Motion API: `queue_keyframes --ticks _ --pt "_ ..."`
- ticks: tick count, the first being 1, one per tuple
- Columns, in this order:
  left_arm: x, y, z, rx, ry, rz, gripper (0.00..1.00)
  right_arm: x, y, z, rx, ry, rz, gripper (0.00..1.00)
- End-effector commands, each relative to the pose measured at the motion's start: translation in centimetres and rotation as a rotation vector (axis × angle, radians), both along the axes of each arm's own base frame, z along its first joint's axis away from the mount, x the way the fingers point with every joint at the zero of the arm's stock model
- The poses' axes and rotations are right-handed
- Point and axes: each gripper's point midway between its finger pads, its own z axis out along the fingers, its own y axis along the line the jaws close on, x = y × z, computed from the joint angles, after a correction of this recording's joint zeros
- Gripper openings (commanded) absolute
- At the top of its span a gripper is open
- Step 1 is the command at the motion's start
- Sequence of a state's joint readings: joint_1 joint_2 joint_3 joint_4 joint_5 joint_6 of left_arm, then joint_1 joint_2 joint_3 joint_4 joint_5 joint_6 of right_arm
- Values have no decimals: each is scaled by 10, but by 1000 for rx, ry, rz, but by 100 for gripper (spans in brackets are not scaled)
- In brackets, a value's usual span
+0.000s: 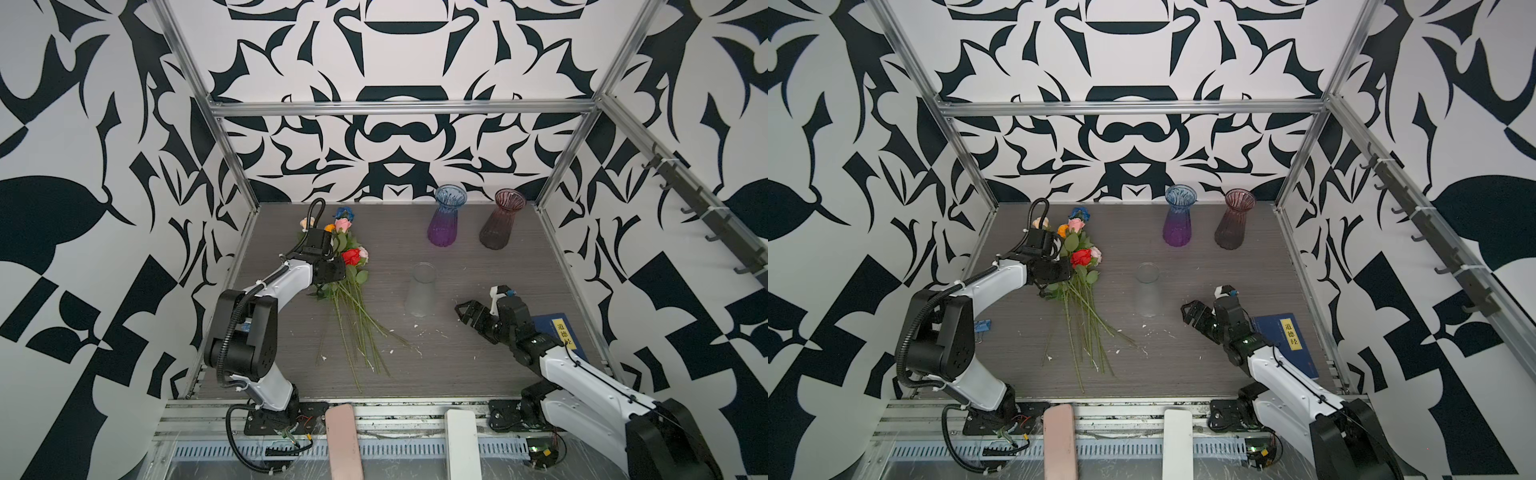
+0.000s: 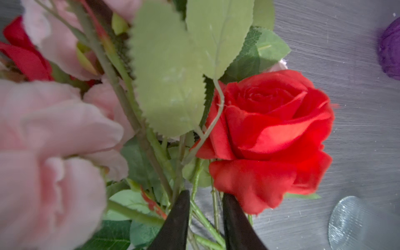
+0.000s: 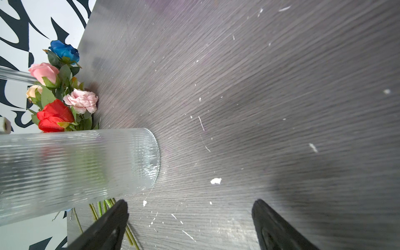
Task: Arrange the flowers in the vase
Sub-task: 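Close the left gripper on the pink rose stem below its head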
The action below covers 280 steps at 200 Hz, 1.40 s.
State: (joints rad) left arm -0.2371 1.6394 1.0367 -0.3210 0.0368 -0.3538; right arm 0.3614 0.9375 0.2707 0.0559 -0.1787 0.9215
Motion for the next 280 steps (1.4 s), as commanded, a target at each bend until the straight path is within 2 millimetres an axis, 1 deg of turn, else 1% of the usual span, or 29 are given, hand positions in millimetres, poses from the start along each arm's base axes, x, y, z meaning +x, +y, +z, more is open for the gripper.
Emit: queue_keyframes --ticks 1,31,73,113,140,162,169,178,192,218,232,260,280 --pt "-4 6 11 9 -19 3 32 8 2 12 9 -44 -1 93" --pt "-3 9 16 7 -29 9 32 8 2 11 8 -40 -1 93" --pt "-2 10 19 -1 -42 12 27 8 2 12 9 -44 -2 93" --pt "-3 8 8 -6 -9 3 24 8 2 11 8 -40 -1 93" --pt "-5 6 -5 -13 21 4 24 8 2 11 8 -41 -1 93" --pt "-7 6 -16 -11 52 5 18 8 2 11 10 -42 0 93" --pt "-7 6 -17 -12 57 5 16 8 2 11 11 -42 -1 93" --pt "-7 6 -19 -13 58 6 15 8 2 12 12 -43 -1 93" --pt "-8 6 -17 -13 51 7 15 8 2 12 10 -43 -2 93" --pt "-6 7 -10 -13 35 9 6 8 3 11 9 -39 0 93" --pt "-5 7 -5 -15 26 6 4 8 3 10 7 -37 1 93" --pt "-5 7 -3 -12 22 3 4 8 3 10 8 -36 0 93" --pt "-6 7 -6 -15 31 3 8 8 2 11 8 -40 -1 93"
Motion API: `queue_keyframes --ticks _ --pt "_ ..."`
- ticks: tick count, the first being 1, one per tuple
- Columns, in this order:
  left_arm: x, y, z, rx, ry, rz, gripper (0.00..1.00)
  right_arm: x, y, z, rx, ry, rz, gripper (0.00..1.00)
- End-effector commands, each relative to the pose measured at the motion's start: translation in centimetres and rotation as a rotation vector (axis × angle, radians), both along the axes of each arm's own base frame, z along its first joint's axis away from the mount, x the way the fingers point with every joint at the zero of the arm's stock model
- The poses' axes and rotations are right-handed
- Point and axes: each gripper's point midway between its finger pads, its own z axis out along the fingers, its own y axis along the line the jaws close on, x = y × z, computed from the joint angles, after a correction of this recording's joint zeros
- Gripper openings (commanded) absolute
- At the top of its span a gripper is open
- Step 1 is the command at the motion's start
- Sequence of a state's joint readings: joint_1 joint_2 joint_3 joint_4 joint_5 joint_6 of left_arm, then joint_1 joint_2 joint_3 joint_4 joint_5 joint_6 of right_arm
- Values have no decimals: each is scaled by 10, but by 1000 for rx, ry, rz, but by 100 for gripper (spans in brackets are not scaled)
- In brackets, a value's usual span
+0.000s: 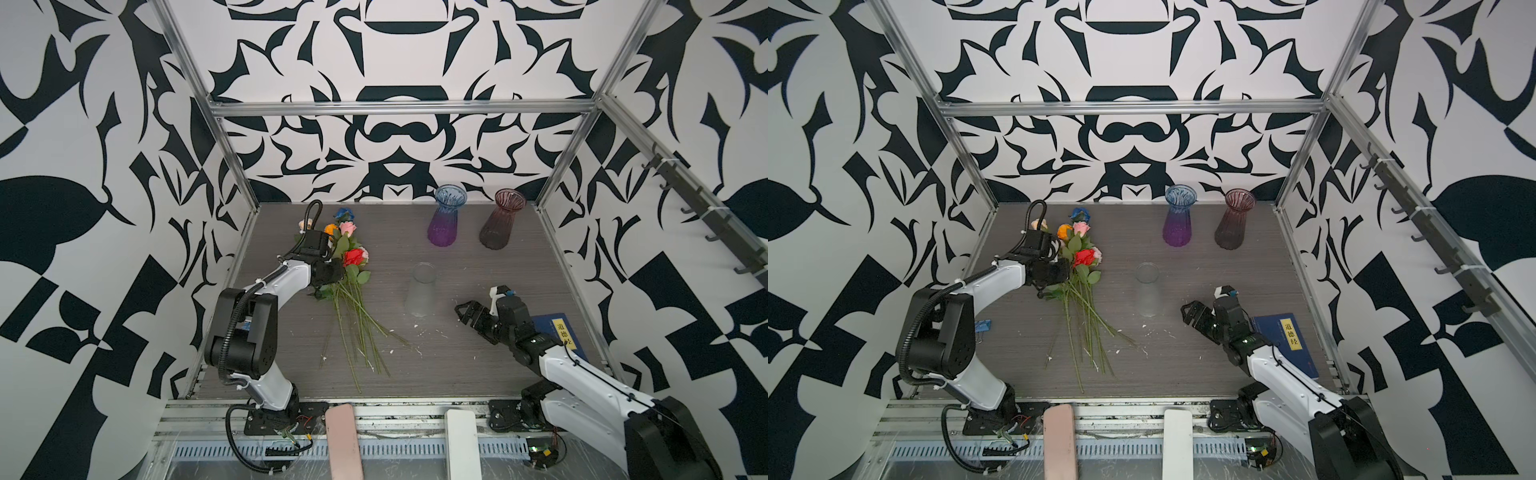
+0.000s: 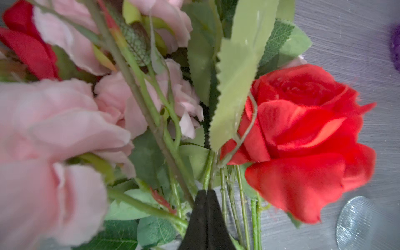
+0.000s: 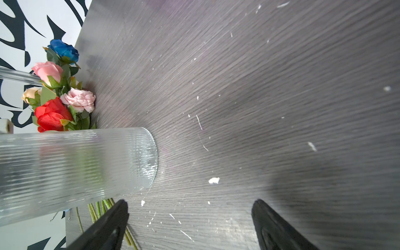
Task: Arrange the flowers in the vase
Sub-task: 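Close the left gripper on the pink rose stem below its head, then lift the pink rose upright with the left gripper above the clear vase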
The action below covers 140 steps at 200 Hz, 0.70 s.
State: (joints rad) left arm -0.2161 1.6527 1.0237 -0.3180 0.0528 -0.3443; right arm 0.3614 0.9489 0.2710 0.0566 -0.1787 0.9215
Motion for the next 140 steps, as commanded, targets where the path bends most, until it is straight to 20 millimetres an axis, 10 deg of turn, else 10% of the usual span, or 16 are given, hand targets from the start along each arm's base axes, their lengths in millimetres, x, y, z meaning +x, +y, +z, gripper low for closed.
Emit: queue_keyframes --ticks 1,34,85,140 --pt "-4 0 3 -12 8 -2 9 9 2 14 11 -50 -1 93" --pt "-9 -3 -7 -33 39 -2 23 9 2 13 11 -50 -1 93" --pt "-12 -6 -18 -52 70 0 16 8 2 13 12 -48 -2 93" --pt "-6 2 38 -30 -58 24 0 8 2 14 14 -50 -3 93"
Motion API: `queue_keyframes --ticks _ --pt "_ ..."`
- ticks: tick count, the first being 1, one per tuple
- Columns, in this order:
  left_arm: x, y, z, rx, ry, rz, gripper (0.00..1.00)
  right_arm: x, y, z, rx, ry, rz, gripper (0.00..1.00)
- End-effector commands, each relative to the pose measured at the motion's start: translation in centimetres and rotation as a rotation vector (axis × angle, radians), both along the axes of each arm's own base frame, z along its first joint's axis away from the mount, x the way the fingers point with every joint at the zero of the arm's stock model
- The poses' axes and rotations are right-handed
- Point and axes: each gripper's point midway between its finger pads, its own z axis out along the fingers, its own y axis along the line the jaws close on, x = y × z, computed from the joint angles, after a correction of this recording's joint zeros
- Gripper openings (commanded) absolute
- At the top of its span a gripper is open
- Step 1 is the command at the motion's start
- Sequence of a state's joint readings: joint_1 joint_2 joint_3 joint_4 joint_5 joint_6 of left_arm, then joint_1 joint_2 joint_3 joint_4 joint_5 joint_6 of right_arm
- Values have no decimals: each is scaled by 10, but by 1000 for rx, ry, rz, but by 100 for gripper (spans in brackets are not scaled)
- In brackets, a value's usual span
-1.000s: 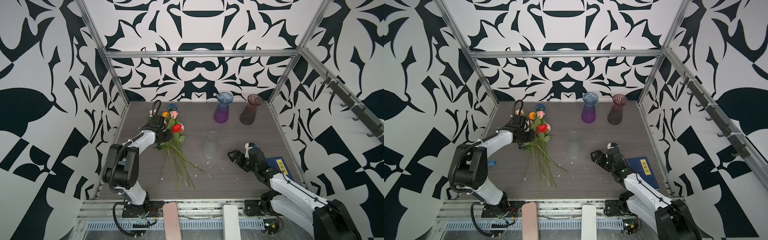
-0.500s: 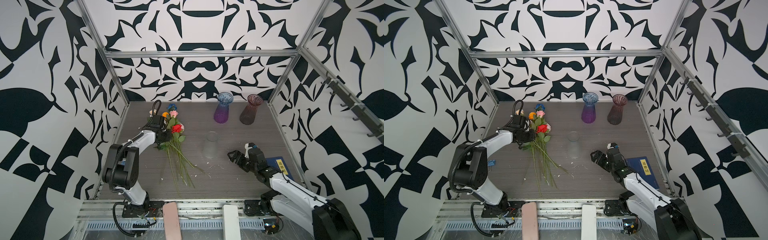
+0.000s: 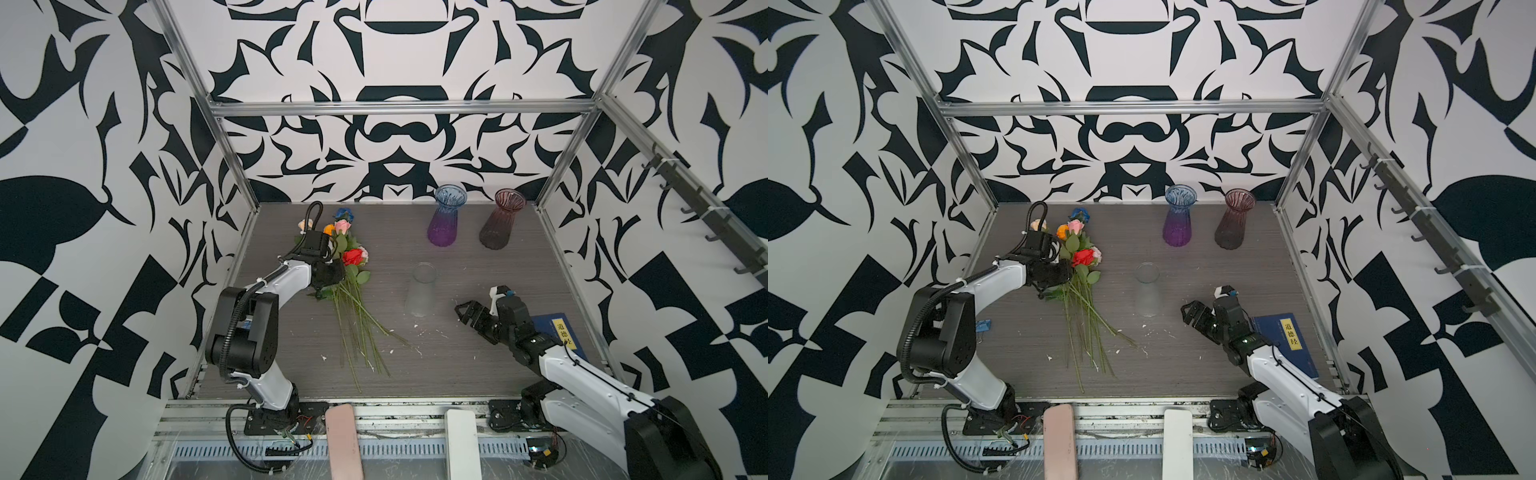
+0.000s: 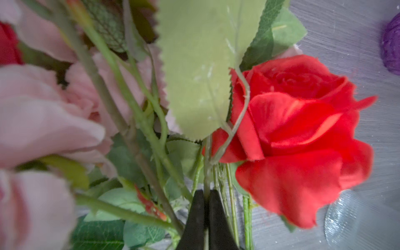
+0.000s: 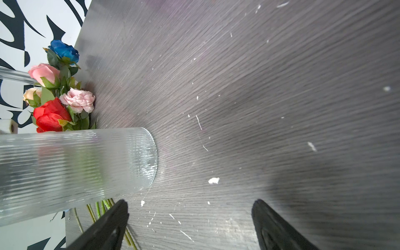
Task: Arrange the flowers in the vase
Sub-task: 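Lift the pink rose upright with the left gripper above the clear vase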
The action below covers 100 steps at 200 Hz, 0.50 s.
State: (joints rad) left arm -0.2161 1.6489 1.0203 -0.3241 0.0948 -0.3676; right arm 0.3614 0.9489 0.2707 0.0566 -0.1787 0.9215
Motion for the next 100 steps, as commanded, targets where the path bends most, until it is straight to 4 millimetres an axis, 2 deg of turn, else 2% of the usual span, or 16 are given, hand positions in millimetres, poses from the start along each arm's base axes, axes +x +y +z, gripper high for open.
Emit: queue_keyframes --ticks 1,28,39,58,80,100 --pt "-1 9 38 17 -79 30 0 8 2 14 15 -50 -3 93" --pt "-7 19 111 -14 -281 96 0 8 2 13 14 -48 -5 93" --pt "-15 17 153 -81 -400 101 0 8 2 13 13 -47 -6 93" --pt "-32 6 221 -249 -583 89 0 9 3 13 14 -44 -3 93" --pt "-55 -8 308 -559 -806 96 0 10 4 11 14 -36 -1 93" --pt "-68 -32 370 -734 -940 16 0 10 5 9 13 -27 5 93"
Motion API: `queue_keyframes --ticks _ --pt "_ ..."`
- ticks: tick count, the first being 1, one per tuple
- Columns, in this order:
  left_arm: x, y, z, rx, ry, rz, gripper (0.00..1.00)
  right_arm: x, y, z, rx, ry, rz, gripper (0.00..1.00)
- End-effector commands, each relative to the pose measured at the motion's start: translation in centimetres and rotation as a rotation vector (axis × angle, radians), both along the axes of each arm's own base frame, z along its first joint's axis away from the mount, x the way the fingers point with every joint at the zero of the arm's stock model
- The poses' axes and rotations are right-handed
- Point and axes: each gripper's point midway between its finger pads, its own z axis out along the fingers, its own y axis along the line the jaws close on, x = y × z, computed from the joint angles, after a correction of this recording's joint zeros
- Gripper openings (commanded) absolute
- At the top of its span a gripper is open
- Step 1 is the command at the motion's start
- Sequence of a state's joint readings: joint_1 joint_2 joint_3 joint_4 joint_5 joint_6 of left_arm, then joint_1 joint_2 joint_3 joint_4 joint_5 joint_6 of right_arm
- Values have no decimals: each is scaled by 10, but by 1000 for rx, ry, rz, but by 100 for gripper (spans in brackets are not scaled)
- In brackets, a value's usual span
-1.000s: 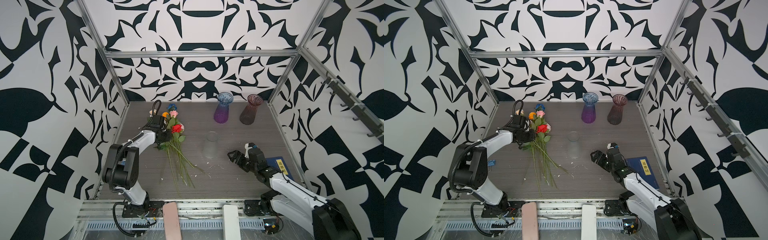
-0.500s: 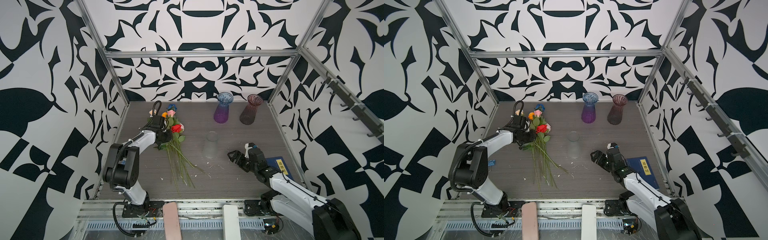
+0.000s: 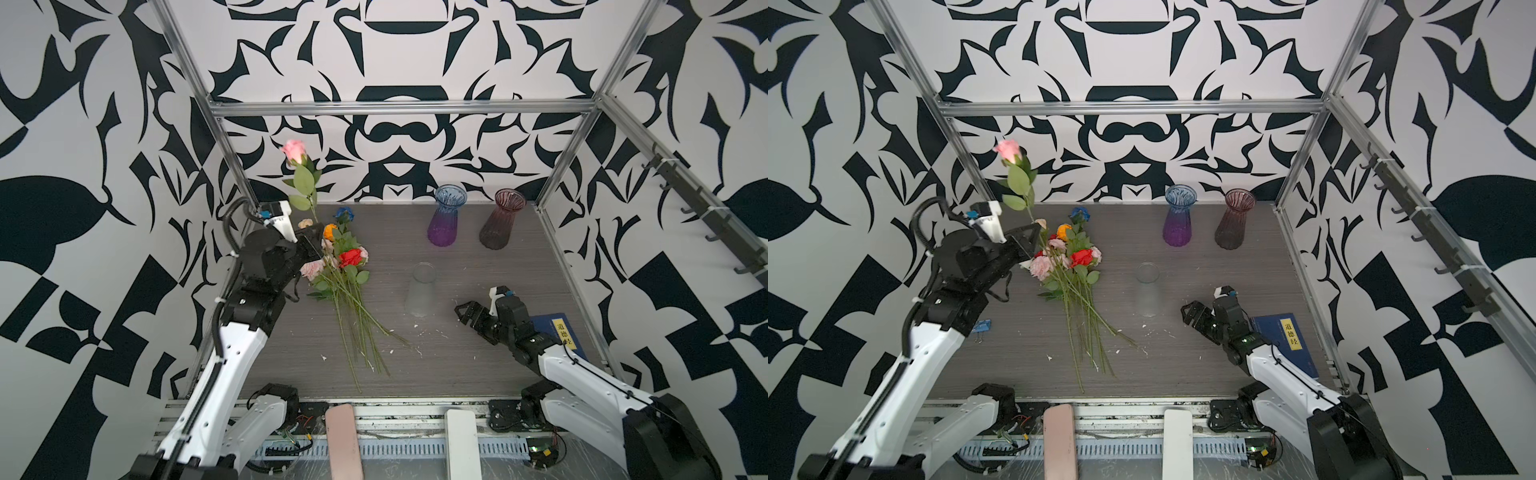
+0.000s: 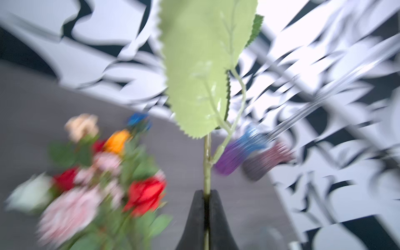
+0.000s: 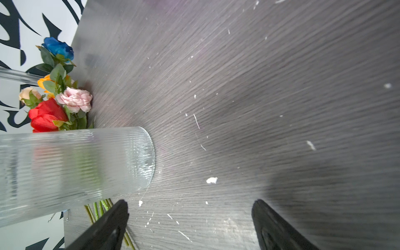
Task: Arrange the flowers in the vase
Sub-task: 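Lift the pink rose upright with the left gripper above the clear vase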
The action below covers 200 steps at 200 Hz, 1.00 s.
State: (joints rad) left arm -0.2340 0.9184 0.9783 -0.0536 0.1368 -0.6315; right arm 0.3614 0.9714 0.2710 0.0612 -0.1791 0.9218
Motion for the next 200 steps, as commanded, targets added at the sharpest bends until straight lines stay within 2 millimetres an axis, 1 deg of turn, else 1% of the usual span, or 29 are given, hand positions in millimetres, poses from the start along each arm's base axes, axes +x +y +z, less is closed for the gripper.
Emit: queue_keyframes --ticks 1,5,11,20,30,38,50,58,74,79,94,119,121,124,135,150,156,200 --pt "-11 -33 65 -234 -168 -149 0 11 5 14 19 -43 5 93" --pt "-13 -40 73 -244 -190 -174 0 11 5 14 19 -43 6 93" --pt "-18 -52 92 -266 -252 -225 0 11 6 15 20 -44 8 93" --pt "-26 -68 114 -294 -338 -295 0 11 5 14 20 -43 7 93" --pt "-38 -87 134 -308 -442 -360 0 11 5 14 21 -45 7 93" --pt "-47 -102 146 -295 -531 -394 0 10 5 15 22 -47 6 93" --pt "-63 -123 160 -238 -668 -426 0 10 5 15 23 -49 4 93" --pt "-72 -136 165 -200 -736 -449 0 10 4 15 24 -51 2 93" --pt "-81 -153 173 -181 -820 -493 0 10 3 16 28 -57 -2 93" --pt "-83 -158 173 -182 -832 -512 0 9 3 17 29 -59 -3 93" --pt "-79 -168 170 -176 -833 -536 0 9 3 17 30 -64 -5 93" --pt "-84 -173 170 -152 -866 -550 0 9 2 18 34 -65 -4 93" --pt "-77 -180 162 -139 -850 -556 0 9 2 18 35 -65 -4 93" --pt "-76 -182 159 -129 -851 -560 0 9 2 17 34 -64 -5 93" --pt "-77 -187 155 -107 -862 -576 0 9 3 17 35 -65 -3 93" --pt "-87 -193 149 -48 -918 -630 0 10 3 18 38 -66 -1 93" --pt "-89 -196 145 -31 -928 -644 0 9 3 17 39 -65 0 93" --pt "-84 -204 113 32 -918 -665 0 9 3 18 43 -66 -1 93"
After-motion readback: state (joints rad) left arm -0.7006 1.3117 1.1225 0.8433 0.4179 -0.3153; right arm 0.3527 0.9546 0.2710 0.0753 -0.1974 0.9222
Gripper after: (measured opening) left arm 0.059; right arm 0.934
